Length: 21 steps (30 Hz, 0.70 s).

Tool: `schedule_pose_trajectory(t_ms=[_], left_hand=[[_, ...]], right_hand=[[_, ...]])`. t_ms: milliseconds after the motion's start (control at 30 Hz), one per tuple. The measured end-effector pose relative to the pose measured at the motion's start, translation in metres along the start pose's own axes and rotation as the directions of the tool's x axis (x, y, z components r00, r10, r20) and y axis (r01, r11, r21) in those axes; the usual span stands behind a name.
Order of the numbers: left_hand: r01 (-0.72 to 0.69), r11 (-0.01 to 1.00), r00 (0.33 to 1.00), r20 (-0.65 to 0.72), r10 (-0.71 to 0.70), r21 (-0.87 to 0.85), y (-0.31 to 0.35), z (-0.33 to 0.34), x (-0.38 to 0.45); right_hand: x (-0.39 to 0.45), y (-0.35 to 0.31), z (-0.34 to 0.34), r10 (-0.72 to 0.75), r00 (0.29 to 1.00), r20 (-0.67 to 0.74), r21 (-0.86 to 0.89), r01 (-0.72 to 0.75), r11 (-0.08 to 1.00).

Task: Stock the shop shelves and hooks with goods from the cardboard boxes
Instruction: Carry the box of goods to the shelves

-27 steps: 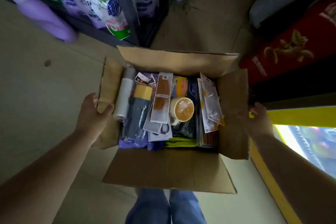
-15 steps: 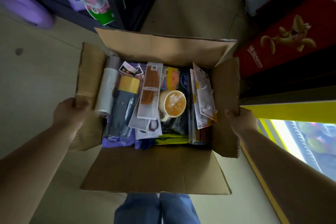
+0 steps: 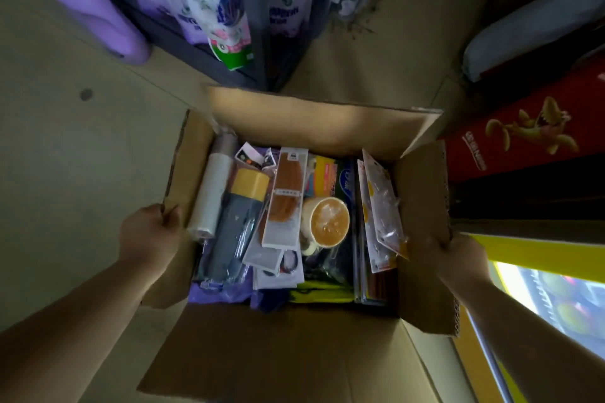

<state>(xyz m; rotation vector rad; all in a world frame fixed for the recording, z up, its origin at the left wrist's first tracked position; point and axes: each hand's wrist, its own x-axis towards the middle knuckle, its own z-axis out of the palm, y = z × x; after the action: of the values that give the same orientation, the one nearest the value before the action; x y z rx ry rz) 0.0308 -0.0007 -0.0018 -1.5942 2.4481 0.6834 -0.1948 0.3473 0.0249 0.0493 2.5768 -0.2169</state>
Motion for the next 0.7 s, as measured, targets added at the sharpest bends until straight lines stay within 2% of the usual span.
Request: schedule_pose_trajectory(t_ms=[100,300,500,700], left_hand=[[0.081,0.996,0.997,0.014,-0.080,-0.040,-0.013,-0.039,-0.023],[0.293,0.931,0.954,0.129,-0.270,-0.220,-0.057,-0.134,-0.075],[0.473,0.867,0.881,0.060,-0.470,-0.156,-0.081,-0.245,-0.129],[0.575,0.785,0.804,-0.016,-0.594,-0.232,-0.122,-0.338,-0.147]], right_hand=[[-0.024,-0.018,-0.029,-0.030,0.997,0.070,-0.032,0.032,0.999],[-0.082,-0.083,-0.094,-0.129,0.964,0.234,-0.078,0.151,0.985],[-0.143,-0.176,-0.150,-0.268,0.910,0.315,-0.143,0.325,0.935],[-0.178,-0.287,-0.168,-0.464,0.827,0.319,-0.121,0.521,0.845]])
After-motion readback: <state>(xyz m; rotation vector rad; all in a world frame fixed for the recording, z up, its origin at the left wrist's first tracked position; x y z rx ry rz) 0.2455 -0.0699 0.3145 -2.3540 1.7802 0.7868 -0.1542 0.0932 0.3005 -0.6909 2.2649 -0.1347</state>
